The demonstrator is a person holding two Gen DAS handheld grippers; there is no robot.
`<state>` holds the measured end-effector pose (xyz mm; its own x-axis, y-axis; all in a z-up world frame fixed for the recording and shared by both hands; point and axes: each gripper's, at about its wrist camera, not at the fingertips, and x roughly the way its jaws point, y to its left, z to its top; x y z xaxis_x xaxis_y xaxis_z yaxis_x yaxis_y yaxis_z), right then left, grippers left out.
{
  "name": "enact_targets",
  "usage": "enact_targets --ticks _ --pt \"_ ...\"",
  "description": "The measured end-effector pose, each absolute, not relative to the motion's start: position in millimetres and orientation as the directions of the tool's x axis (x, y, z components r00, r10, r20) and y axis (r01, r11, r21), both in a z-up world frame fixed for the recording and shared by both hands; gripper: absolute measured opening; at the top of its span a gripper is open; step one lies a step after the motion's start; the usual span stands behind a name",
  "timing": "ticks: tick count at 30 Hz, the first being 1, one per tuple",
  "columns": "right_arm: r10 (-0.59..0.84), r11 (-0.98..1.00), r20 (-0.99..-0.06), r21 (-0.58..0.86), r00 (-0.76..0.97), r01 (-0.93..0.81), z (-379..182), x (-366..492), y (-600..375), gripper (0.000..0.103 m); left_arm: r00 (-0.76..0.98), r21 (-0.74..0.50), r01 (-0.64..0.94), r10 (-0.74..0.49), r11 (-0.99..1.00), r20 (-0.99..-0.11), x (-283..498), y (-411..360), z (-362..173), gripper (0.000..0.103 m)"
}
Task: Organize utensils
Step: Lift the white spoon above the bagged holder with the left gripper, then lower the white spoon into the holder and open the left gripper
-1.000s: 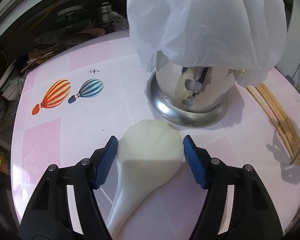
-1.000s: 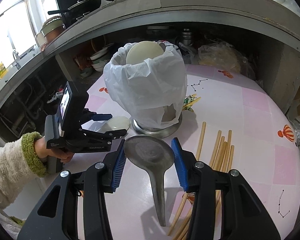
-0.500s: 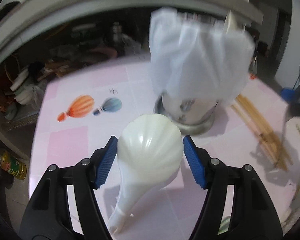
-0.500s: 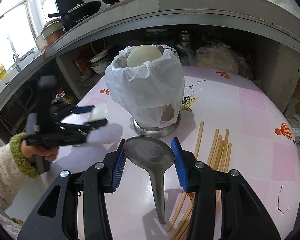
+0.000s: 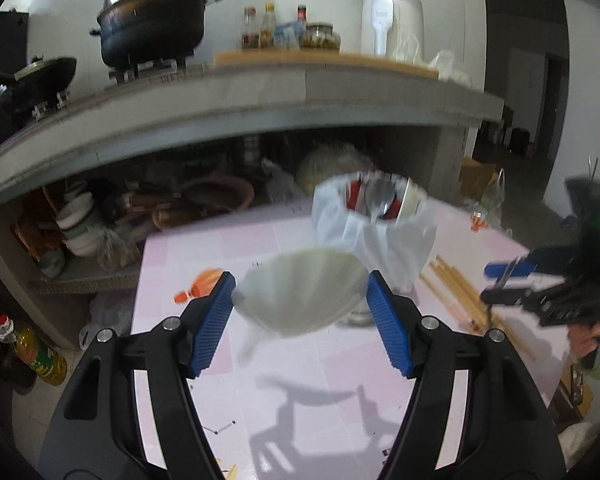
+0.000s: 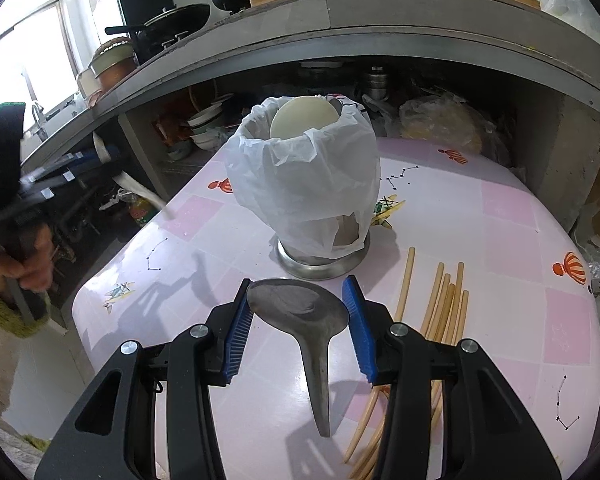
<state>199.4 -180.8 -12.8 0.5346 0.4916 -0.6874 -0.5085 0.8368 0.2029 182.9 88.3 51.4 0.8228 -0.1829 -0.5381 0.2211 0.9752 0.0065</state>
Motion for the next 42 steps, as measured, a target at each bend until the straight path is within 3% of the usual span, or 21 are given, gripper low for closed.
enact_targets --ticks 9,14,27,42 --pt "0.497 0.837 -0.684 0.214 0.534 -0.504 -13.6 200.3 -183.7 0.044 0.878 -0.103 0.289 -0.306 0.952 -0.368 195.1 74.9 149.5 0.064" --pt "0.500 0.838 -0.681 0.226 0.535 -0.497 -14.5 200.6 -188.0 0.044 0.878 -0.164 0.343 -0.378 0.925 -0.295 228.6 55.8 177.9 0.064" --pt "0.499 0.844 -0.687 0.249 0.528 -0.474 -21.4 205.9 -198.2 0.044 0.812 -0.269 0.357 -0.440 0.894 -0.384 319.1 13.3 125.8 0.064" --pt "0.497 0.847 -0.694 0.256 0.522 -0.465 -24.8 208.3 -204.1 0.044 0.810 -0.243 0.310 -0.389 0.919 -0.438 353.0 5.4 72.0 0.064"
